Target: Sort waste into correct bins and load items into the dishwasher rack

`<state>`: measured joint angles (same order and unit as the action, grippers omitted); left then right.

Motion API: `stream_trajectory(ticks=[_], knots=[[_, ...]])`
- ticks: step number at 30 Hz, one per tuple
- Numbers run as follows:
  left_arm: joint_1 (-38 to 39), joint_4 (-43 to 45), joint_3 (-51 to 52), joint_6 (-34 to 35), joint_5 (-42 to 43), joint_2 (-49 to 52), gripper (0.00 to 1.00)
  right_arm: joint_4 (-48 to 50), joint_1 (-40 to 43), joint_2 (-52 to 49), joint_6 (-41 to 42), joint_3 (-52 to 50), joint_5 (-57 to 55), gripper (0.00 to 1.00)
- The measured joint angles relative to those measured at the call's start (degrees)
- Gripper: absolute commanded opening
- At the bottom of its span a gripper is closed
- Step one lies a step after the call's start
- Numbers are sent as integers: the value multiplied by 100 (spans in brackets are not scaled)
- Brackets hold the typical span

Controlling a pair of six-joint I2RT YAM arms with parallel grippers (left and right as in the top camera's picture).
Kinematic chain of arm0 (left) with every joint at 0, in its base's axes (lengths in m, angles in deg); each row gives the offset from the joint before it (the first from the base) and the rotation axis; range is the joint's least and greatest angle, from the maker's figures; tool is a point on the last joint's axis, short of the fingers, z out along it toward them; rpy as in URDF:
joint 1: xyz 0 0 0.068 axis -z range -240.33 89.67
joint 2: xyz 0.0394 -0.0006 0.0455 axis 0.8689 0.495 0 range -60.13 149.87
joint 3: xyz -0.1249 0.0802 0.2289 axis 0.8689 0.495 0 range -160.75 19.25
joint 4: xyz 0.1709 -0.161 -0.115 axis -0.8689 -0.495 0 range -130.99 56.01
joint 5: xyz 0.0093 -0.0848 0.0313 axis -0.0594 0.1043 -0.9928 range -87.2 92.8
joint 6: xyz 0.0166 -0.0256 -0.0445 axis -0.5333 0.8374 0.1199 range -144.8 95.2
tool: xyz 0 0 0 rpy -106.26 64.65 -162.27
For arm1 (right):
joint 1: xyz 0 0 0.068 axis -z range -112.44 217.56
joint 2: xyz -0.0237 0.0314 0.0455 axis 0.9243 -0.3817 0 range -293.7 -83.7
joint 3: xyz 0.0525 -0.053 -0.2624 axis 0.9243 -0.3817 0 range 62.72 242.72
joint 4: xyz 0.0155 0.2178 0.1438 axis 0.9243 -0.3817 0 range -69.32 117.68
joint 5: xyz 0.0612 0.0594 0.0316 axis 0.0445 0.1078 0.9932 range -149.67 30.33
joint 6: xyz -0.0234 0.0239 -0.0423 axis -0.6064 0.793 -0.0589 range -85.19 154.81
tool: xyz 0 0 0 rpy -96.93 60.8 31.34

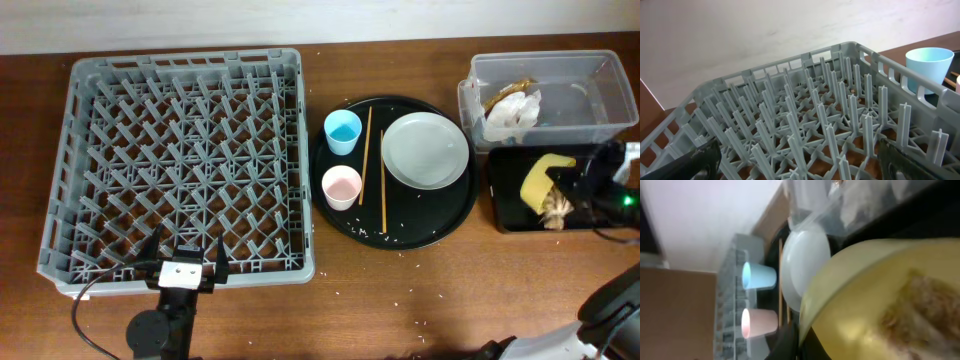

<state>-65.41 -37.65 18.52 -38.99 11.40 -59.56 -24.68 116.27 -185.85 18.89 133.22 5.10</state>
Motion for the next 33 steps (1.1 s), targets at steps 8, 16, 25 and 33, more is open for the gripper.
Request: stream_trajectory(ticks=[8,16,25,33], knots=[[0,0,0,2,2,0,99,1965,144,-2,2229,-509,2135,4],[0,0,0,0,2,0,99,2417,245,57,4266,-516,2124,4],[-15,0,0,2,17,4,99,678,-7069,1840,4426,-479,-5637,4],[-15,0,0,2,20,4,99,564,-7316,363,4636,-490,-6647,57]])
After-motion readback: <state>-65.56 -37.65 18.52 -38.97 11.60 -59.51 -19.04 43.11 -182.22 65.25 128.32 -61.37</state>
